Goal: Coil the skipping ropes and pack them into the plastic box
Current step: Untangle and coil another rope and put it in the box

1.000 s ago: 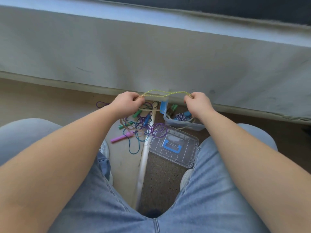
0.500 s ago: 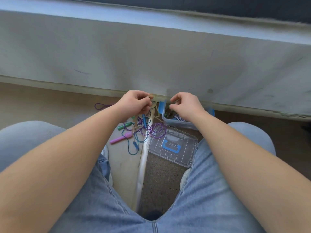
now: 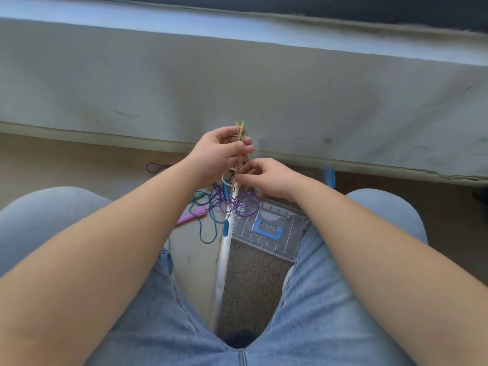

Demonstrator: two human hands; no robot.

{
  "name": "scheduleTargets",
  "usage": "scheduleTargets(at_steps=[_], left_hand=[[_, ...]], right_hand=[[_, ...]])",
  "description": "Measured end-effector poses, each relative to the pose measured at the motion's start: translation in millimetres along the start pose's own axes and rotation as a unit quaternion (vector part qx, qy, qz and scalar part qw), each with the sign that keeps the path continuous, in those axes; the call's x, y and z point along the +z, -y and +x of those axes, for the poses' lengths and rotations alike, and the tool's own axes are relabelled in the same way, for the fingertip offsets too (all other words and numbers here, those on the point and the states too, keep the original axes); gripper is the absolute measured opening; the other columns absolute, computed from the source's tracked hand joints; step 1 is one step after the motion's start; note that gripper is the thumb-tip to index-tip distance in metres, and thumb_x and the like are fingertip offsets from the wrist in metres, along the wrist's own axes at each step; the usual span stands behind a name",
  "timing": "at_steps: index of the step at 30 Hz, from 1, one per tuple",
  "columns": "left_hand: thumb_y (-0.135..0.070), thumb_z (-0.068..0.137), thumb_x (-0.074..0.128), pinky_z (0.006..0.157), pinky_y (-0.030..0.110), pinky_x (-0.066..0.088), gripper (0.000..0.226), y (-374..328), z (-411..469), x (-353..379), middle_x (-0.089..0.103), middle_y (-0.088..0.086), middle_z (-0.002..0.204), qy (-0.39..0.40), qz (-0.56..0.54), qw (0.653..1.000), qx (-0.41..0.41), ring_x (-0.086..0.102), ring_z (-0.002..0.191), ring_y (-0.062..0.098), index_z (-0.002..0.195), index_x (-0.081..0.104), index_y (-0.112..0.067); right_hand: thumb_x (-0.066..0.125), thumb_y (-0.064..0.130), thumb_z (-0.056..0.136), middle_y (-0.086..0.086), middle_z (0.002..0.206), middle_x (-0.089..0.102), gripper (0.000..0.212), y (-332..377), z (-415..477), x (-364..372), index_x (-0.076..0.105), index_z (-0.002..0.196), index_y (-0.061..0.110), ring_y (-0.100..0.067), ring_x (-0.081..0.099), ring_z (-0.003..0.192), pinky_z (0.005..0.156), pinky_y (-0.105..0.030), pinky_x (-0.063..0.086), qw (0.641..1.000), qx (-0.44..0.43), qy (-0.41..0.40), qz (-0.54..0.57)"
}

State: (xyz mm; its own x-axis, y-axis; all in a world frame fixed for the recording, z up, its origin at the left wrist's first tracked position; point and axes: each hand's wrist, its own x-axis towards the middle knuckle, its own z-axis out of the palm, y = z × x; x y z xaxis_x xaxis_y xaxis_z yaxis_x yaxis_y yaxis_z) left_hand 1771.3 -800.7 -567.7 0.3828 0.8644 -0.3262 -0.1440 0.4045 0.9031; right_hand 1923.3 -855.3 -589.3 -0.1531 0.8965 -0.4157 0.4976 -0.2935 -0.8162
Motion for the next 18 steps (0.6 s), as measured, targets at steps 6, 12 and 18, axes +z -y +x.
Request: scheduleTargets(at_steps=[6,12,18], left_hand=[[0.005,0.096,0.055,0.092,0.038,0.057,0.035,1.4,6.4,5.8,0.070,0.013,0.105,-0.009,-0.007,1.000,0.018,0.072,0.095,0.024,0.129,0.046,-0.004],[-0.044,0.095,0.054,0.084,0.042,0.057,0.038,16.7,13.5,9.8,0.071,0.010,0.101,-0.080,0.260,0.961,-0.052,0.068,0.085,0.020,0.117,0.057,-0.013],[-0.036,0.094,0.060,0.083,0.040,0.060,0.014,33.5,3.8,2.1,0.074,-0.003,0.077,0.058,0.416,0.907,-0.012,0.071,0.076,0.013,0.088,0.068,-0.027]], right_hand=[[0.062,0.032,0.098,-0.012,0.098,0.075,0.012,-3.6,2.6,1.8,0.070,0.100,0.023,-0.020,0.071,0.084,0.075,-0.047,0.059,1.000,-0.011,0.005,-0.007],[0.046,0.023,0.107,-0.010,0.085,0.069,0.018,0.8,13.9,-5.4,0.061,0.101,0.014,-0.024,0.072,0.070,0.060,-0.032,0.060,0.975,0.013,-0.074,0.208],[0.042,0.023,0.107,-0.008,0.079,0.065,0.020,3.3,19.0,-23.2,0.058,0.097,0.016,-0.019,0.065,0.059,0.057,-0.033,0.057,0.935,0.029,-0.183,0.302]])
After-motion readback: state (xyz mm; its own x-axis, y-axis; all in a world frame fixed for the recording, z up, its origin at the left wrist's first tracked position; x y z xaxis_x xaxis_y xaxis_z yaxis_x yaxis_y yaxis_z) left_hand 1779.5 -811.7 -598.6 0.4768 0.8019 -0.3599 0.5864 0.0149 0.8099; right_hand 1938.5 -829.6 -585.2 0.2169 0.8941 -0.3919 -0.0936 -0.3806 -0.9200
